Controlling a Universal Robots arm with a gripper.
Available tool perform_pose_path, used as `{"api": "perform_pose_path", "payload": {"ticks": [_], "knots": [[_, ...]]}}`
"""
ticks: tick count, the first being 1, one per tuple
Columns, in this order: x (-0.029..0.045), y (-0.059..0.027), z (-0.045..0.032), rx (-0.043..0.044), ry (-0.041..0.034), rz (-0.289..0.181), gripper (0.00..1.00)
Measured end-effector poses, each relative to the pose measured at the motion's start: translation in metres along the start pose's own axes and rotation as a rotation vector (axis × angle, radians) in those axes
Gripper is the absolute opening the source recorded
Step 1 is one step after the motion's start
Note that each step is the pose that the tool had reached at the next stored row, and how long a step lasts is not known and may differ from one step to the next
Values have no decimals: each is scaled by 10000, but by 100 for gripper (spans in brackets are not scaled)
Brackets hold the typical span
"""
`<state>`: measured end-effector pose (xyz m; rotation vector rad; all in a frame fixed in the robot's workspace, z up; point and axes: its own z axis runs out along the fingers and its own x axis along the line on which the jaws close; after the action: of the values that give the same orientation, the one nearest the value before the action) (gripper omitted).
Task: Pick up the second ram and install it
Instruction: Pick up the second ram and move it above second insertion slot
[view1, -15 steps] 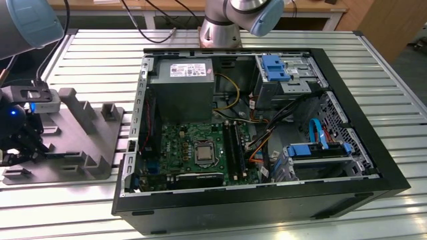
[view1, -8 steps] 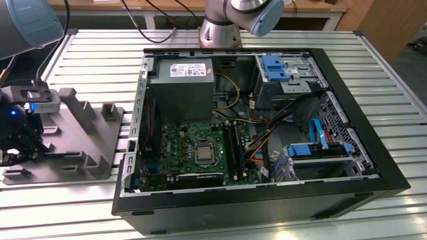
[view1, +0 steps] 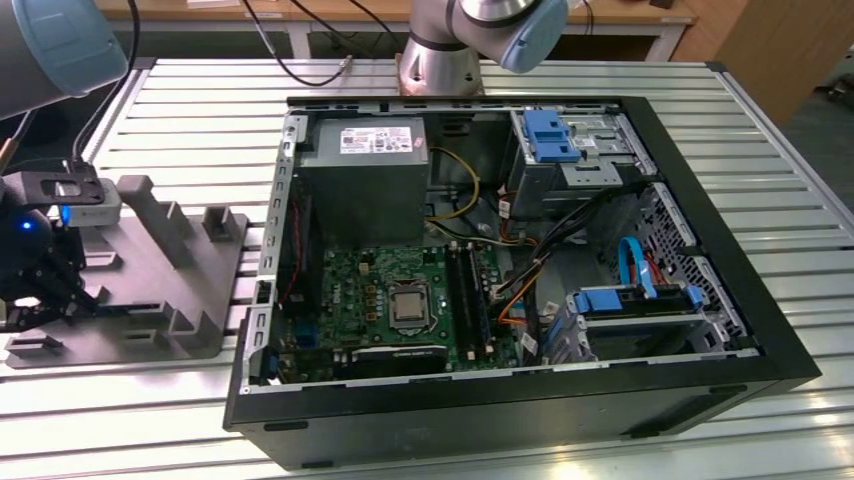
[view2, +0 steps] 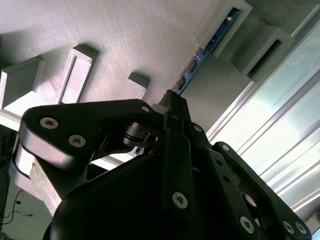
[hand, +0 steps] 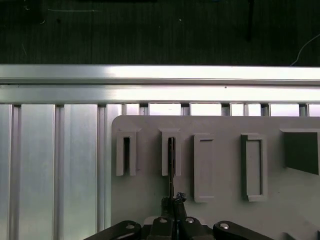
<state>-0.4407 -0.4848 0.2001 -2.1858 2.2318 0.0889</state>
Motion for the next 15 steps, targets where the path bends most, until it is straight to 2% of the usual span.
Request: {"api": "perform_pose_path", "payload": {"ticks": [15], "knots": [[-1, 1, -18, 1, -1, 3, 11]]}}
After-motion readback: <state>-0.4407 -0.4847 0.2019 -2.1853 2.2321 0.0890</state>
